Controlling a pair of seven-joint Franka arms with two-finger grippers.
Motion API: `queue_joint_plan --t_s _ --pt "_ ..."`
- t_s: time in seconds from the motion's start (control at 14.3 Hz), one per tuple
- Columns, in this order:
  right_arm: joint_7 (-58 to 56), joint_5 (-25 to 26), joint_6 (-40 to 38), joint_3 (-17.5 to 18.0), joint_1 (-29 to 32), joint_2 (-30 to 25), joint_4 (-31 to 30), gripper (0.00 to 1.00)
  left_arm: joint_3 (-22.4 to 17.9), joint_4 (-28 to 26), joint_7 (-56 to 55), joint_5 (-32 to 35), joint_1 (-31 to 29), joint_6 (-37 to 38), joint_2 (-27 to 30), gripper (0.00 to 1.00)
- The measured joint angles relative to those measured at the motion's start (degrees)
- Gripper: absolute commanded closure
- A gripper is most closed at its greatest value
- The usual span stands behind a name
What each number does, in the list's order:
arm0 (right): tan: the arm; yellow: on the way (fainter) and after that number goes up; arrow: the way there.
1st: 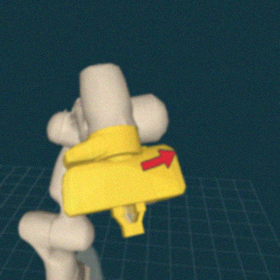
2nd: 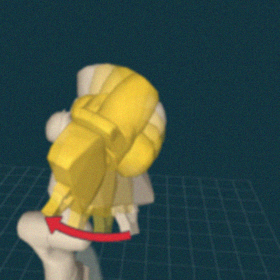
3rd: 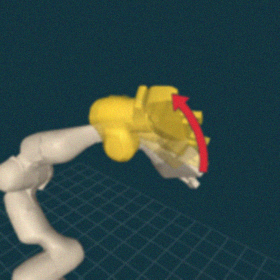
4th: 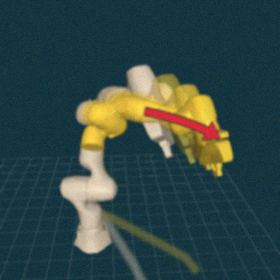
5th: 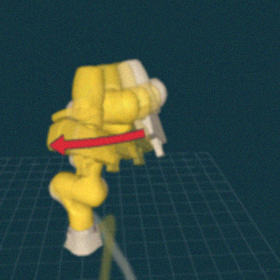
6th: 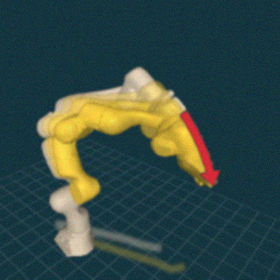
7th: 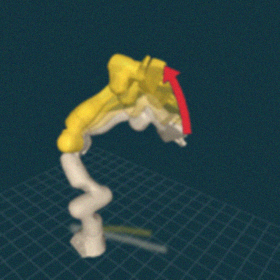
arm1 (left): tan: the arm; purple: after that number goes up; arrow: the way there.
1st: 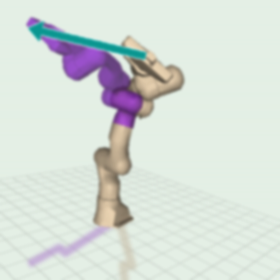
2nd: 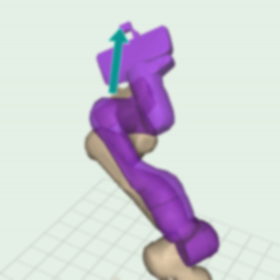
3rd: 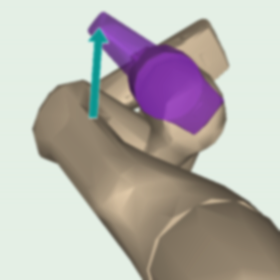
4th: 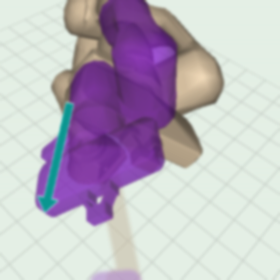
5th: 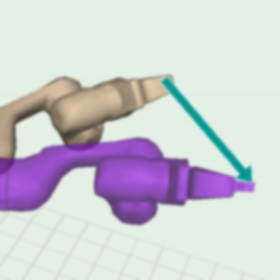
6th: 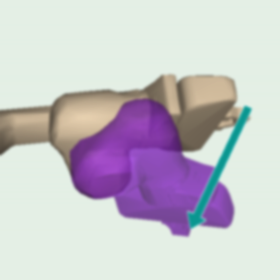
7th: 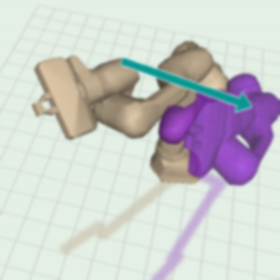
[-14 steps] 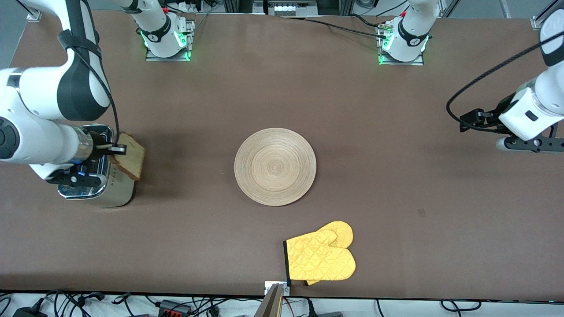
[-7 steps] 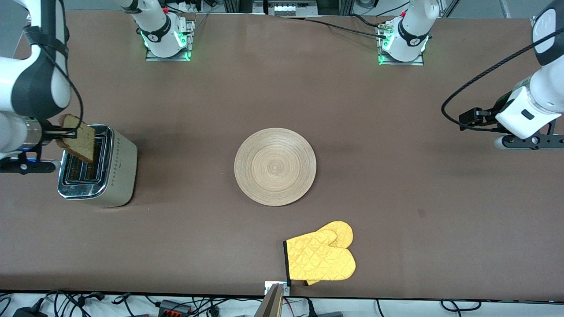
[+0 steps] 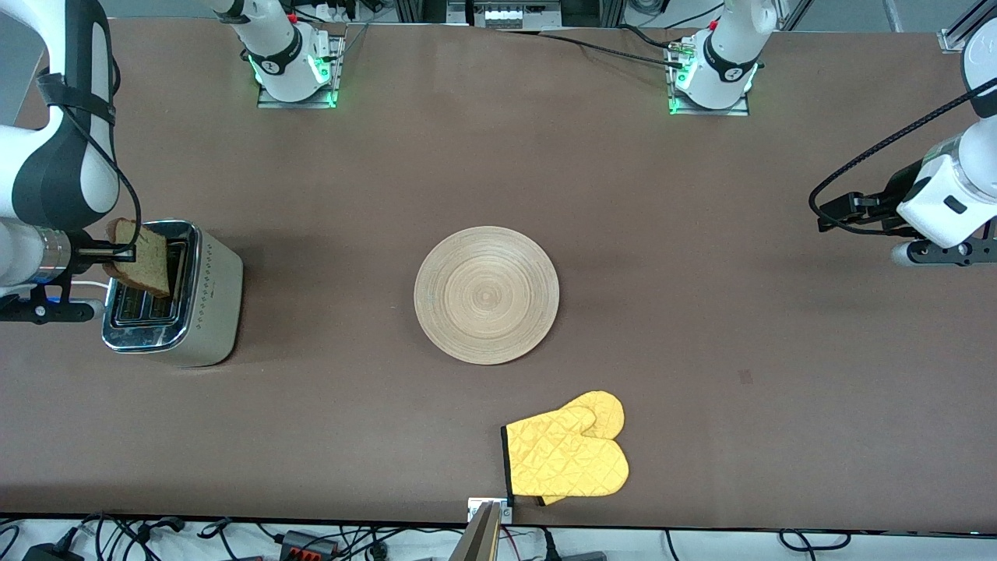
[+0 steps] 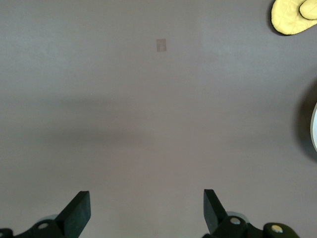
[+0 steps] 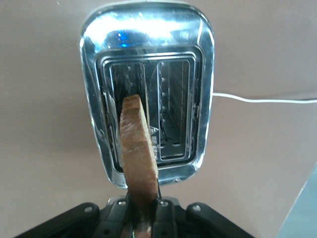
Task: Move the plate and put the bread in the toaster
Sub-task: 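Lower the bread into the toaster slot with the right gripper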
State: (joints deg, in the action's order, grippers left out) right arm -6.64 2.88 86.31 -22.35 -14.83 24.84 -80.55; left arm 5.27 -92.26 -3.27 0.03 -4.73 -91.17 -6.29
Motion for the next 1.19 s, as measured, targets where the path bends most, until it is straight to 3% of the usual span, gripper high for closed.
queue_joint_plan --t_s 1.19 --pt "0.03 -4.79 3.03 -0.08 2.19 0.05 0.02 1.0 0.18 0.11 0.11 -1.22 0.01 -1.94 0.0 0.0"
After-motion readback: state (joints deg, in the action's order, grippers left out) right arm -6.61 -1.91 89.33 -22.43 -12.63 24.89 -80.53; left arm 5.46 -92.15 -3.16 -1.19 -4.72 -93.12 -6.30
